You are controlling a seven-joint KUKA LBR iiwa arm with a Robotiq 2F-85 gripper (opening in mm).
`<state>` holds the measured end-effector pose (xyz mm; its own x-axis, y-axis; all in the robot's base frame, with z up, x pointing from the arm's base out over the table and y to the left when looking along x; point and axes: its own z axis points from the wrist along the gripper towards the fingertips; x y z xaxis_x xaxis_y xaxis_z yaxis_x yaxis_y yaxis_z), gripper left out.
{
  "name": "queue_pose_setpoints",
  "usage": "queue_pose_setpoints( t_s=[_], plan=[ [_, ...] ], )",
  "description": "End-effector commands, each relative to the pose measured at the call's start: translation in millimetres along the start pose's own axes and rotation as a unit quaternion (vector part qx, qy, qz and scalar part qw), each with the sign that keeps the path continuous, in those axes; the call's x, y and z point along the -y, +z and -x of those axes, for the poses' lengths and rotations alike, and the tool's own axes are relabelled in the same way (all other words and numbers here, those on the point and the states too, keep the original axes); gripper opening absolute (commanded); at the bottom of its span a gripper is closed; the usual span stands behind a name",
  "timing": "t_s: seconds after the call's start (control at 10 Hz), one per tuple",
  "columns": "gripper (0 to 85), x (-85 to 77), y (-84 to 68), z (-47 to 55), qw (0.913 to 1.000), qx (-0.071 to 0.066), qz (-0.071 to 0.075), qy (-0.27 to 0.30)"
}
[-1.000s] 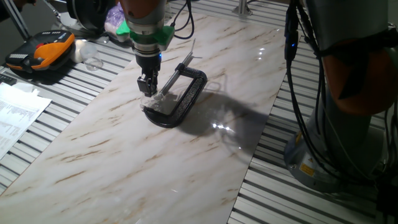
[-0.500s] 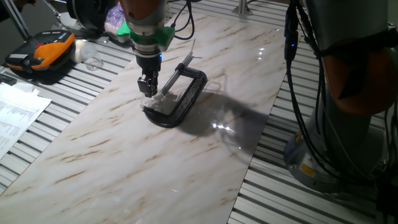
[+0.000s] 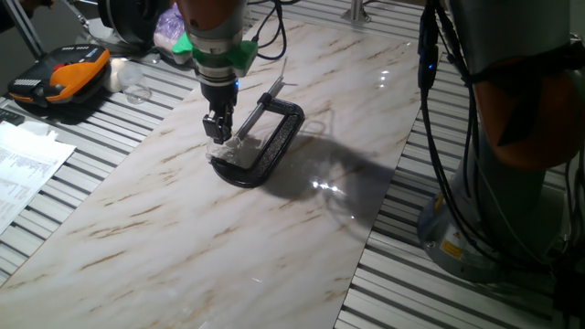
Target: Screw the lid onto the jar
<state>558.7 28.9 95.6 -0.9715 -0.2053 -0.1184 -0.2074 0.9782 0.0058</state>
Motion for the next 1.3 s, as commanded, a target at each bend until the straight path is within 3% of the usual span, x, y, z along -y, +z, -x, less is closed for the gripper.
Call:
queue_pose_setpoints(
  t_s=[0.0, 1.2],
  plan=[
    [0.0, -0.3, 0.1, 0.0, 1.0000, 0.000, 0.000, 0.000],
    [0.0, -2.1, 1.2, -0.3, 1.0000, 0.005, 0.002, 0.000]
  ],
)
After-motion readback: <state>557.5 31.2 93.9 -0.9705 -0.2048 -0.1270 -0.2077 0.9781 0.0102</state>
